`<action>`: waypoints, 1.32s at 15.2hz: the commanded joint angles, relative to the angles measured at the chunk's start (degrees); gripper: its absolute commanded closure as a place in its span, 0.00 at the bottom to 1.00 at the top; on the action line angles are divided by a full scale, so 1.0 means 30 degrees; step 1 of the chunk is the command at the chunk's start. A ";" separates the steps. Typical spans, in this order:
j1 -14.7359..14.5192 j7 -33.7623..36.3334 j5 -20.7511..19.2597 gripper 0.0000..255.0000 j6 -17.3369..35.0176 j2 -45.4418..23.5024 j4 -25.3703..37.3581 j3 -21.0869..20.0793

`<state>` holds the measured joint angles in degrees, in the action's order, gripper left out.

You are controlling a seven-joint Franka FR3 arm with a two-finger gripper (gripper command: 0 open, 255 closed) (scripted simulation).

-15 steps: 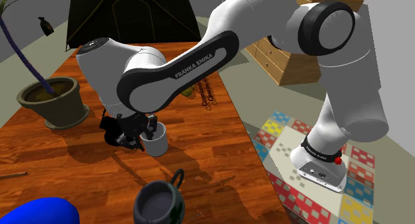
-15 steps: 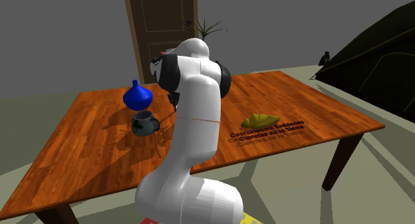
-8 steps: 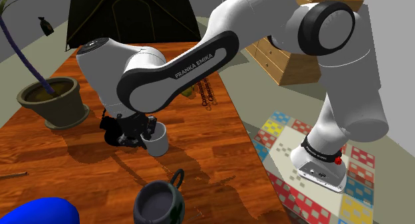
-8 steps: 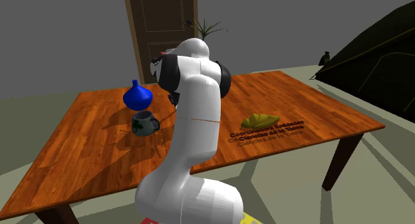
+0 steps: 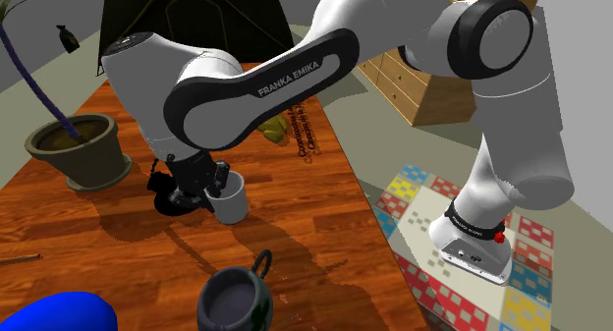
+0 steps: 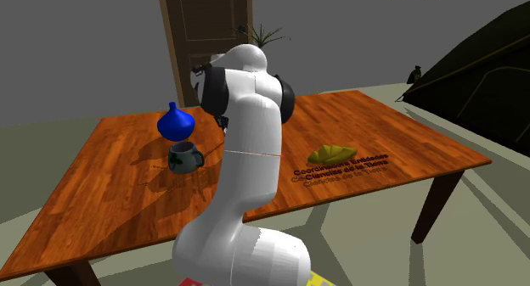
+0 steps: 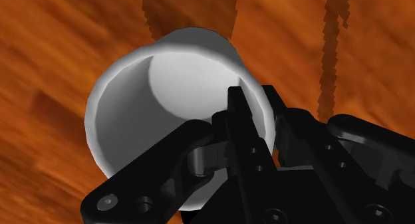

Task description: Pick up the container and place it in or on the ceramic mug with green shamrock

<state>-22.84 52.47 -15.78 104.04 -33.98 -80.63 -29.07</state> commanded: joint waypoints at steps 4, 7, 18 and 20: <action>-0.0090 -0.0117 0.0158 1.00 -0.1164 0.0251 0.0956 -0.0097; -0.0154 -0.0185 0.0233 1.00 -0.1860 0.0372 0.1558 -0.0144; -0.0612 -0.0401 0.0325 1.00 -0.4664 0.0408 0.4414 -0.0223; -0.0746 -0.0437 0.0303 1.00 -0.5230 0.0330 0.5073 -0.0221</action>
<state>-24.89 51.20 -14.87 89.19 -32.95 -66.31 -29.71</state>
